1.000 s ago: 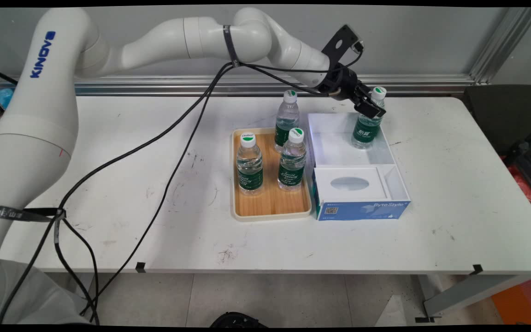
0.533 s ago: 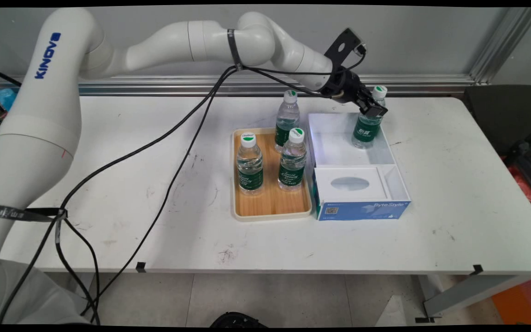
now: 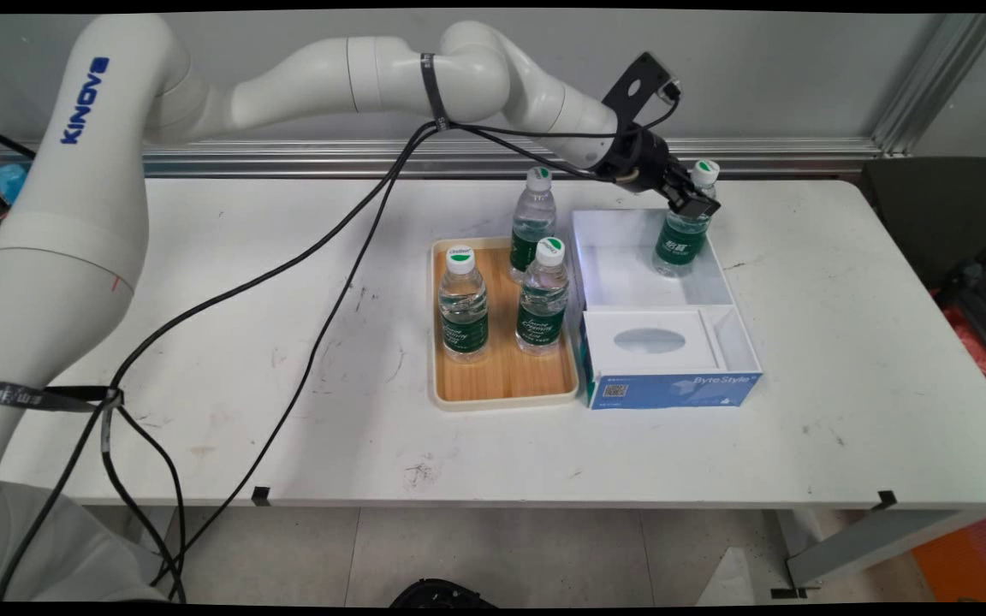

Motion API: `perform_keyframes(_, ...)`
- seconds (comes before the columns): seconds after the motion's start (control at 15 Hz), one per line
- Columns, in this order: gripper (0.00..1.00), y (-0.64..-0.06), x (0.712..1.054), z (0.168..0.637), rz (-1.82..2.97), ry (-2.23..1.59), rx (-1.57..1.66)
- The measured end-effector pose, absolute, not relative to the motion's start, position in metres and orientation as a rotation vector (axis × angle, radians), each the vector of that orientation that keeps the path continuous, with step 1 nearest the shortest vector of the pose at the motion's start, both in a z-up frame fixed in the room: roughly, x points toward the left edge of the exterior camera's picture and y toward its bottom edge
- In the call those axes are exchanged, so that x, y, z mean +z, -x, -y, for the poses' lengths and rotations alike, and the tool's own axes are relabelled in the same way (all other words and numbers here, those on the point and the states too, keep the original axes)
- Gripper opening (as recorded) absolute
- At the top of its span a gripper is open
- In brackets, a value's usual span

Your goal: Place the picked object on the tray

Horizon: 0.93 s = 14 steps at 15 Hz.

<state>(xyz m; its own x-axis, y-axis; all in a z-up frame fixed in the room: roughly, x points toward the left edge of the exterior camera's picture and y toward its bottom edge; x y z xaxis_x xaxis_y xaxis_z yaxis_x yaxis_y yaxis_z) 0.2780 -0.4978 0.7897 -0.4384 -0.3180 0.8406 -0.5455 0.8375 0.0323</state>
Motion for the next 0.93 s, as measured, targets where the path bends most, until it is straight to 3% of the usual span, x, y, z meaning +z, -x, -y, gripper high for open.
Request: perform_keyframes(0.93,0.00,-0.323,0.875,0.470,2.106,-0.606,0.370)
